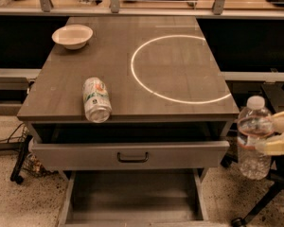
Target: Place water bottle into middle drawer
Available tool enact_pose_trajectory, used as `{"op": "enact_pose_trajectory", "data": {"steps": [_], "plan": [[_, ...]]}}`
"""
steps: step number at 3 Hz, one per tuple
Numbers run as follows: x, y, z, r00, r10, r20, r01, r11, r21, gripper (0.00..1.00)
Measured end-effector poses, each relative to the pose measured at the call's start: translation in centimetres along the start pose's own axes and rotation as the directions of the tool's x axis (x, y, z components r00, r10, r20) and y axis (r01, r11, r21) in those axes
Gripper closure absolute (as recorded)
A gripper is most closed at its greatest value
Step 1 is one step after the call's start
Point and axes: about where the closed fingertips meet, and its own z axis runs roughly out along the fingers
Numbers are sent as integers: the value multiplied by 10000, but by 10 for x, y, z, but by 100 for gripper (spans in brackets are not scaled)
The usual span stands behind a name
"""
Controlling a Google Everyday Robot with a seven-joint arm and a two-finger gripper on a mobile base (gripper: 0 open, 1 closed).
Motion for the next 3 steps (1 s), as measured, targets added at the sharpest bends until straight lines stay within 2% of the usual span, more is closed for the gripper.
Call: {"op": "enact_pose_trajectory", "data": {"steps": [1,2,3], "plan": [[38,29,56,9941,-540,941,620,9945,-839,100],[62,42,90,9879,-774,1344,947,9873,-1275,100],[91,50,125,9861,-994,1332,1171,9842,-1325,100]]}}
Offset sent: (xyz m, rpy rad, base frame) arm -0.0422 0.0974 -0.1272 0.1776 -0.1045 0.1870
